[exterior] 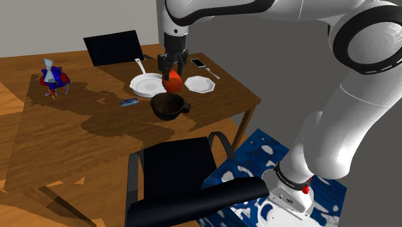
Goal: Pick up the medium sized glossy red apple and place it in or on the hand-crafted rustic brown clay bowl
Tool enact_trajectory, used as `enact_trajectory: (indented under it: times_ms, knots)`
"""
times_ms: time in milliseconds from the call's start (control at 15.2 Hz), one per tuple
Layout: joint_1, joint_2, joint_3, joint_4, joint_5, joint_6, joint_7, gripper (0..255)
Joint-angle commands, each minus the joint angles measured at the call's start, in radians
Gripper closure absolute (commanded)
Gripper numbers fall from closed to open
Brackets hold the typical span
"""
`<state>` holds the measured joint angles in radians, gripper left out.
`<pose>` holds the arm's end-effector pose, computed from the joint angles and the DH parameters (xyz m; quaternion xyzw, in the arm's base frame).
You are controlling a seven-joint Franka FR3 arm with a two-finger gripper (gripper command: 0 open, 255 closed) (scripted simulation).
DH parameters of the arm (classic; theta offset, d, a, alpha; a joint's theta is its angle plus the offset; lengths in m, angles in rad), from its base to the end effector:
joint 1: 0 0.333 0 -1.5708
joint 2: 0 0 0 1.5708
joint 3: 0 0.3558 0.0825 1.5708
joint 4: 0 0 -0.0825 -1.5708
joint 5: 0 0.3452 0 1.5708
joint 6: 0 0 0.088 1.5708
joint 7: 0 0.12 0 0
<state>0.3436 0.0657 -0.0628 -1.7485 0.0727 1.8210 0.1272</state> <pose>0.5257 0.1598 0.5604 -0.9971 -0.0679 0.0033 0.0332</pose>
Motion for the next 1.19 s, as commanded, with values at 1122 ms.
enact_trajectory:
  times_ms: [1122]
  knots:
    - [0.001, 0.022, 0.001, -0.138, 0.005, 0.161, -0.011, 255]
